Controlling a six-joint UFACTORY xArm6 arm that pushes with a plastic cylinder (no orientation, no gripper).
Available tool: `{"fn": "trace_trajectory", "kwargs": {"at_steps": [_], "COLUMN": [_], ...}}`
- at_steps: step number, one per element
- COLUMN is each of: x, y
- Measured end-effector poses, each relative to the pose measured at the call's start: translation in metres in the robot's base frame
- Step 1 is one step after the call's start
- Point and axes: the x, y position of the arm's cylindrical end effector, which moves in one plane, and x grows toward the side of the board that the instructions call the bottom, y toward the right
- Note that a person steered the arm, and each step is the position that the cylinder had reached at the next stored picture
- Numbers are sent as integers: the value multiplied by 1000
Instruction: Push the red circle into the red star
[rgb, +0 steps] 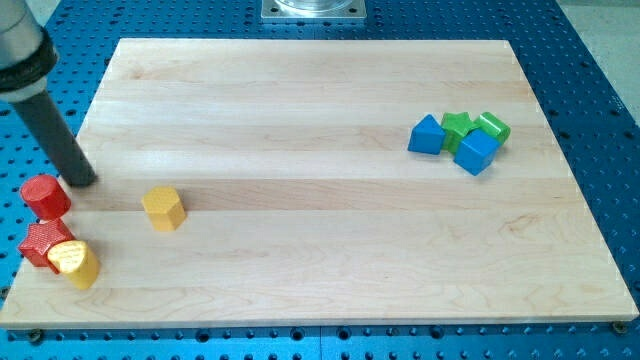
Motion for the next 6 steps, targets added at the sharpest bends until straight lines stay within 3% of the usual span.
{"fn": "trace_trajectory", "kwargs": {"at_steps": [1, 2, 3, 4, 6], "x": [-1, 27, 85, 93, 113], "y": [-28, -29, -21, -10, 92]}}
